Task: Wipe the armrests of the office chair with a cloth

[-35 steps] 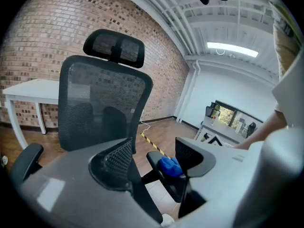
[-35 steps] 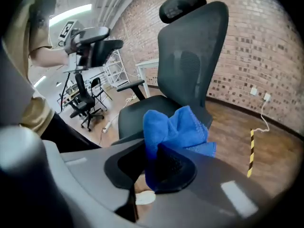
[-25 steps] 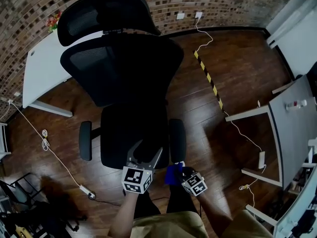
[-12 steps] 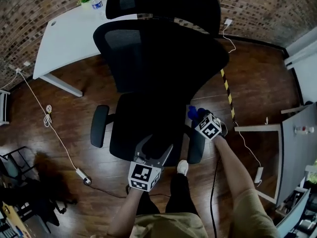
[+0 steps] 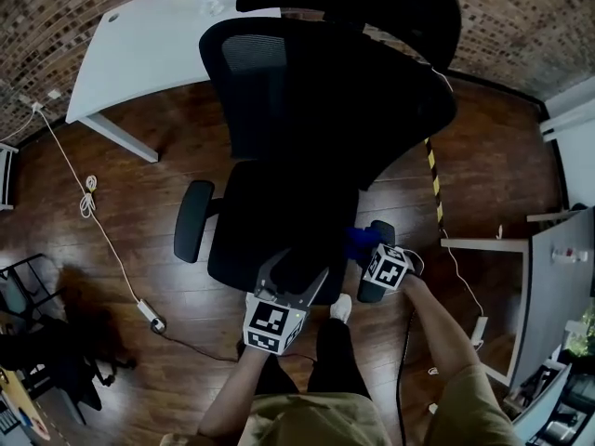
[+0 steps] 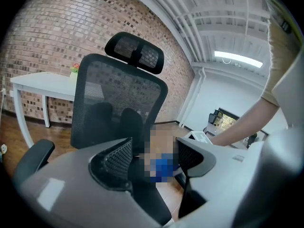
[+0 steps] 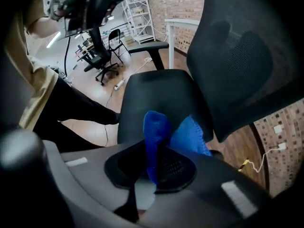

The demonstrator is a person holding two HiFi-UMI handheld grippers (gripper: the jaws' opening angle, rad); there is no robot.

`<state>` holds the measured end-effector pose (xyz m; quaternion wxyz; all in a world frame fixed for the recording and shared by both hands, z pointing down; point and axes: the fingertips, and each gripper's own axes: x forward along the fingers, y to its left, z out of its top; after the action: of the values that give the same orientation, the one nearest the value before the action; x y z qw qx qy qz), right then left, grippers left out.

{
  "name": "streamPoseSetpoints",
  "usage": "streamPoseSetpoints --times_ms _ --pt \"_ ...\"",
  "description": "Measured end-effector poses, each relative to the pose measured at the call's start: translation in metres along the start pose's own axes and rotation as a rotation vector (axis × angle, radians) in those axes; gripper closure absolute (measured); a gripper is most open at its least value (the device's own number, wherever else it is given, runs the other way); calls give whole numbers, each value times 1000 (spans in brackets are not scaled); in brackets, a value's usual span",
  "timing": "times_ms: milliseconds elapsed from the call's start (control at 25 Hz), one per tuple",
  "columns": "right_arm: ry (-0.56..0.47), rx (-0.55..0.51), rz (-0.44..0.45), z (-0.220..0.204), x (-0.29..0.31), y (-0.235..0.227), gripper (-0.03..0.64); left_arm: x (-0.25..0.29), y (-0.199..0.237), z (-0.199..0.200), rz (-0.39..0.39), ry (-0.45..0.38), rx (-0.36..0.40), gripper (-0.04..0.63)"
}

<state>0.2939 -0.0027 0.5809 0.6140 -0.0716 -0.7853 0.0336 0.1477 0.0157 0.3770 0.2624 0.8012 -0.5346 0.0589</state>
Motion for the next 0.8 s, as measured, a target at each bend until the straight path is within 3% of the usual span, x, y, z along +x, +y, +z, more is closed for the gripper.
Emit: streamPoseSetpoints --times_ms 240,440,560,800 --pt "-34 3 155 1 15 102 581 0 0 3 -12 10 8 318" --pt "-98 32 147 -5 15 143 581 11 -26 0 -58 31 40 318" --pt "-83 37 172 -19 13 162 581 16 -39 -1 -74 40 44 318" --pt "-130 138 115 -67 0 153 581 37 -62 -3 -87 55 35 318"
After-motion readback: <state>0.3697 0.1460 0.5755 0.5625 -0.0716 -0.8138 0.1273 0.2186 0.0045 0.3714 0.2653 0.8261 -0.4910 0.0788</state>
